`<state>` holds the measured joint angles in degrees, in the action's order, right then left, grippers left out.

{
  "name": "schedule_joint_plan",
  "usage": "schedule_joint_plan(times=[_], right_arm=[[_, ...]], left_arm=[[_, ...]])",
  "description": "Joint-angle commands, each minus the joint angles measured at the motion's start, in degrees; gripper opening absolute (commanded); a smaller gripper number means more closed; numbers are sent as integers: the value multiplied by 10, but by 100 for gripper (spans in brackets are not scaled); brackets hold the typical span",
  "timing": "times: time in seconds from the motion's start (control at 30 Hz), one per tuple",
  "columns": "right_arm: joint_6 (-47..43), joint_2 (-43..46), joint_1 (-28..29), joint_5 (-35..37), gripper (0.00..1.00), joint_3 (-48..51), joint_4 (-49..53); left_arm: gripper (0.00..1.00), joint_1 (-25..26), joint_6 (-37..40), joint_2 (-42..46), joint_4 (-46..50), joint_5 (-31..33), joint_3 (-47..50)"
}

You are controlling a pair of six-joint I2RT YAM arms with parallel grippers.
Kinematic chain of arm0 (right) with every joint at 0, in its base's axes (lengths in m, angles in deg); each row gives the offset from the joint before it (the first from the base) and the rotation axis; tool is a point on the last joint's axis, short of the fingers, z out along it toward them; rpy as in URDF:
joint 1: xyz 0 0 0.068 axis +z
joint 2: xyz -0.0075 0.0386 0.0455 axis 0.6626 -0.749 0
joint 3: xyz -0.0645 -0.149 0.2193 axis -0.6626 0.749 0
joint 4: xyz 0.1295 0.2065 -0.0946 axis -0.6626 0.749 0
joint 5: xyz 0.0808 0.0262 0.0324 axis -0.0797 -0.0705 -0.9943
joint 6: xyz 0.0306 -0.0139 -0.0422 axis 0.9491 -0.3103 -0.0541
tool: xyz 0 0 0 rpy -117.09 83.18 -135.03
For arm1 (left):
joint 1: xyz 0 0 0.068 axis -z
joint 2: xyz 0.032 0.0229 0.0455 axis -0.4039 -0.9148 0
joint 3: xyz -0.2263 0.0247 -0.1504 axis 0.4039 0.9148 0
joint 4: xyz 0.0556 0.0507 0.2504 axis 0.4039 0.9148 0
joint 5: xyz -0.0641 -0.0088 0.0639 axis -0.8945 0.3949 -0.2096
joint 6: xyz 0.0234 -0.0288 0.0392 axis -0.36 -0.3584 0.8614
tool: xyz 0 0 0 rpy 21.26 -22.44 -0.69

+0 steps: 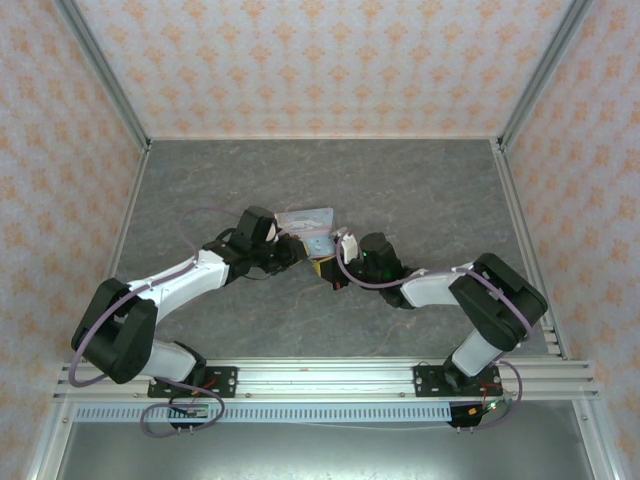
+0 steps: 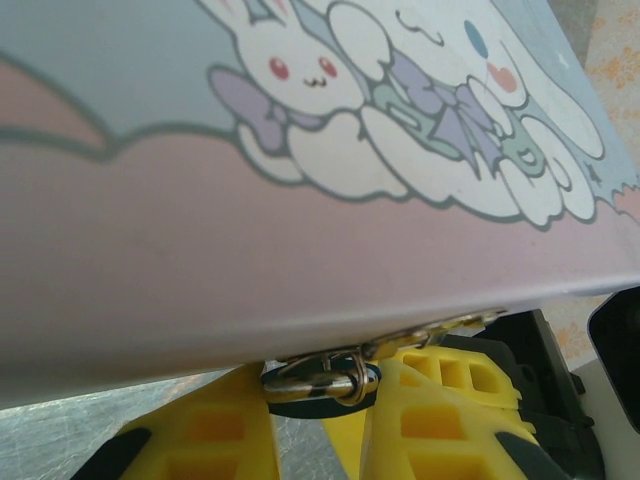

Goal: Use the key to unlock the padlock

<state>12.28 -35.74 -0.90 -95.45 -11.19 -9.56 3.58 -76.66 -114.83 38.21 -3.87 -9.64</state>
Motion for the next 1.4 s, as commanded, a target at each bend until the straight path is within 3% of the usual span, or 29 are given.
schedule_joint_plan(times=[0.0,1.37], right_arm=[[-11,1,5,8,0,10,-43],[32,-44,4,-14,0,-44,-133]], left_arm=[[16,9,-11,0,-22,-7,-16],[16,12,-7,-30,-38,-29,-11]])
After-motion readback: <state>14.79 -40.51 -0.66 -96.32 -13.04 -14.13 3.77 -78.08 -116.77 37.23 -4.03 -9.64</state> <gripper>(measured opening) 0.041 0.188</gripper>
